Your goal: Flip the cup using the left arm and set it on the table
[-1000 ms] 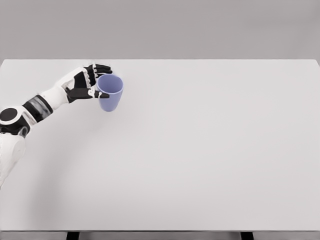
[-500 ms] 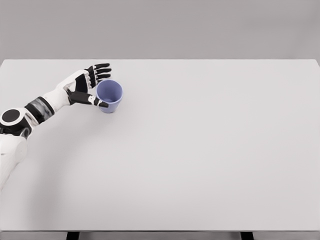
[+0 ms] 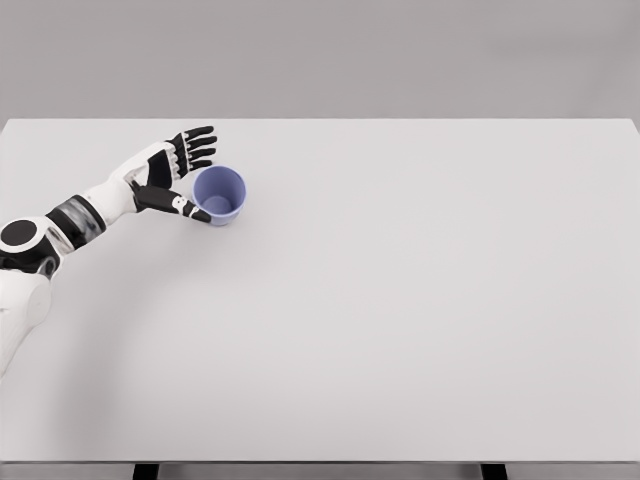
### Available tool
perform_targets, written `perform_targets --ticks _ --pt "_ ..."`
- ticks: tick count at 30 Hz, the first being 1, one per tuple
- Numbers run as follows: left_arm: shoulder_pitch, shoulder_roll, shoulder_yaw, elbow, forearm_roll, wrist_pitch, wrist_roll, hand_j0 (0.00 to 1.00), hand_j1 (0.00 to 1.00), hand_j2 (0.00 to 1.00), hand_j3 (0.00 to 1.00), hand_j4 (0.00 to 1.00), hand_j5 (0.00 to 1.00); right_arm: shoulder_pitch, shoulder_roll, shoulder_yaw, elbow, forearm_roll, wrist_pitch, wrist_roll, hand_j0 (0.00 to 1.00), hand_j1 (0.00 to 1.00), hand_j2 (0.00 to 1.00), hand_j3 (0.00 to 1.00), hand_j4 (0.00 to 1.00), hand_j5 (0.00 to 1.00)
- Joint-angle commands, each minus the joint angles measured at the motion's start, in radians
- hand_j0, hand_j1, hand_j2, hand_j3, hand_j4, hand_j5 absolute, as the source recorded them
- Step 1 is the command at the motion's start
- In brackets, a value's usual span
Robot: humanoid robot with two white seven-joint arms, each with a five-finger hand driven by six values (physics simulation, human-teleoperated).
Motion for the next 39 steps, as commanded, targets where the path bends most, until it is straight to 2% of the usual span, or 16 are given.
perform_targets --ticks 1,19,23,29,34,39 --pt "-0.002 0.001 0.0 0.0 0.002 0.001 0.001 1.0 1.0 1.0 1.0 1.0 1.0 0.0 0.0 0.001 0.0 0.0 0.0 0.0 1.0 1.0 1.0 1.0 1.0 1.0" --pt "0.015 0.022 0.003 -0.002 0.002 0.0 -0.001 1.0 1.0 1.0 1.0 1.0 1.0 0.0 0.0 0.0 0.0 0.0 0.0 0.0 1.0 1.0 1.0 1.0 1.0 1.0" --pt "0.011 0.061 0.008 0.0 0.002 0.001 -0.001 1.0 1.0 1.0 1.0 1.0 1.0 0.0 0.0 0.001 0.0 0.0 0.0 0.0 1.0 1.0 1.0 1.0 1.0 1.0" --pt "0.0 0.065 0.011 0.001 0.011 0.001 -0.001 1.0 1.0 1.0 1.0 1.0 1.0 0.0 0.0 0.001 0.0 0.0 0.0 0.0 1.0 1.0 1.0 1.0 1.0 1.0" --pt "-0.002 0.141 0.045 -0.022 0.014 -0.025 -0.01 1.0 1.0 1.0 1.0 1.0 1.0 0.0 0.0 0.0 0.0 0.0 0.0 0.0 1.0 1.0 1.0 1.0 1.0 1.0" --pt "0.002 0.145 0.06 -0.025 0.014 -0.048 -0.01 1.0 1.0 1.0 1.0 1.0 1.0 0.0 0.0 0.0 0.0 0.0 0.0 0.0 1.0 1.0 1.0 1.0 1.0 1.0"
